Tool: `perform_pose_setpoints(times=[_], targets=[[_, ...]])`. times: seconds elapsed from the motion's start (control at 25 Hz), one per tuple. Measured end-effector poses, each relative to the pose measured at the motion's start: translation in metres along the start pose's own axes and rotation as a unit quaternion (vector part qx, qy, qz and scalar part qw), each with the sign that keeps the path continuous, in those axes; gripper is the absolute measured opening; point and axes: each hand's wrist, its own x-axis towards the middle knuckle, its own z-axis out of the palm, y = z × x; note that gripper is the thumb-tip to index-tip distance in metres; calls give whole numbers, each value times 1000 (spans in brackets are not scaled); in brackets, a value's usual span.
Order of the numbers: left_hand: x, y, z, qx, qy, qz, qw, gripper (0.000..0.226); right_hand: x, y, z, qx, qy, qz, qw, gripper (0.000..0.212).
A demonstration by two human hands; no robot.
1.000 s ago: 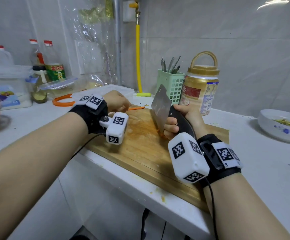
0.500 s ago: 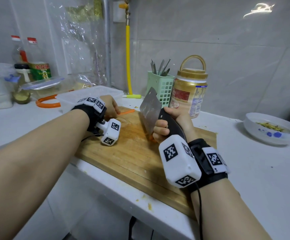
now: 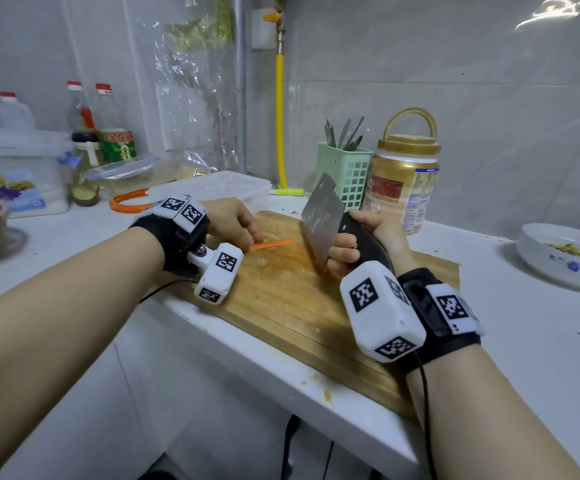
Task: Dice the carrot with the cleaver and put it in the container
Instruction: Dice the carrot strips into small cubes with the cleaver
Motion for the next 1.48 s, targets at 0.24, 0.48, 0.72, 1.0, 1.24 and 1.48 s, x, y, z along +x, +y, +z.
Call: perform_pose_setpoints(times=[0.24, 0.48, 0.72, 1.0, 1.24, 1.48], targets=[[-21, 9, 14, -15, -26, 21, 999, 25, 0, 3, 3, -8, -8, 4, 1000, 29], [-23, 29, 27, -142, 23, 16, 989, 17, 1, 1, 0, -8, -6, 1, 1000, 29], [-13, 22, 44, -177, 87, 21, 980, 26, 3, 1, -2, -21, -11, 4, 1000, 29], [-12, 11, 48, -142, 38, 60, 987, 10, 3, 5, 4, -49, 10, 15, 999, 32], [-10, 7, 52, -149, 28, 87, 985, 2, 0, 3, 5, -79, 16, 18, 997, 32], [-11, 7, 52, -167, 29, 84, 982, 1, 2, 5, 8, -116, 29, 27, 992, 33]])
